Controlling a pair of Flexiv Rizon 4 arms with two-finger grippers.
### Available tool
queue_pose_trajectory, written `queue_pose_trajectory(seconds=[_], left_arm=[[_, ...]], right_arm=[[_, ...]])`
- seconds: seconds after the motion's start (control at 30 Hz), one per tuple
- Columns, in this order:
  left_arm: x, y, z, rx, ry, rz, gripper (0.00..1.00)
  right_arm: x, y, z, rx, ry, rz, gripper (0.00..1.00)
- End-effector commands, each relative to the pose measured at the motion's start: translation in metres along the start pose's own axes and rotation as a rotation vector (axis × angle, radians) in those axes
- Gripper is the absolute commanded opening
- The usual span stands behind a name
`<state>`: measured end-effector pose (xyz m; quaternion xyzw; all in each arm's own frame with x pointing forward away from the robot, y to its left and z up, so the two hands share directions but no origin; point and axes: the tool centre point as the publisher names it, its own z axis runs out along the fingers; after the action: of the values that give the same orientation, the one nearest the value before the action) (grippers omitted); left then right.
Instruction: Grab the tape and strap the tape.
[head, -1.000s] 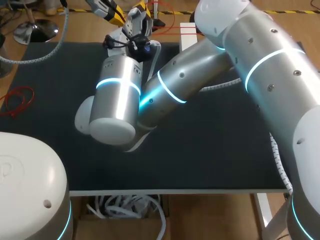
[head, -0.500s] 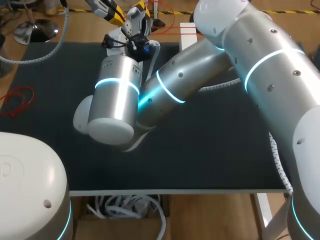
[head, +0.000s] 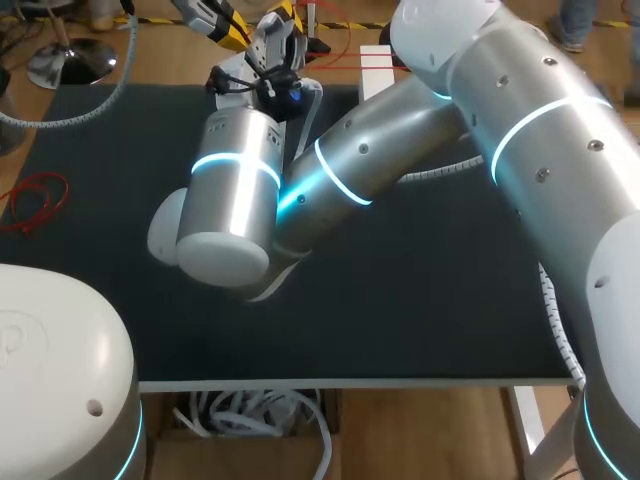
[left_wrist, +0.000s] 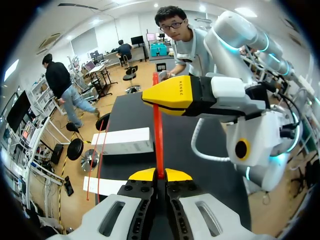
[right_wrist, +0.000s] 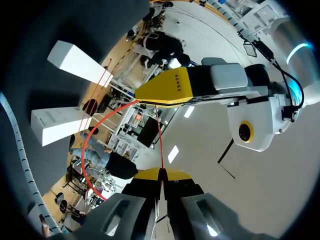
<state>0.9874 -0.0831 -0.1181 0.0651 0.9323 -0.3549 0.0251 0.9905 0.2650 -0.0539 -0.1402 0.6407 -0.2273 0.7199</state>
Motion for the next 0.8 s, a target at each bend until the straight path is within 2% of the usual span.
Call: queue_pose_trajectory(seconds=[0.03, 0.8], left_arm=[[-0.001, -0.0008, -0.0006, -0.004, 0.004, -0.001, 0.0], [-0.001, -0.0008, -0.0006, -0.004, 0.004, -0.001, 0.0]], right_arm=[[-0.002, -0.0028, -0.0004, -0.007, 0.003, -0.004, 0.0], [-0.0004, -0.0019, 0.0, 0.0, 0.002, -0.015, 0.0]])
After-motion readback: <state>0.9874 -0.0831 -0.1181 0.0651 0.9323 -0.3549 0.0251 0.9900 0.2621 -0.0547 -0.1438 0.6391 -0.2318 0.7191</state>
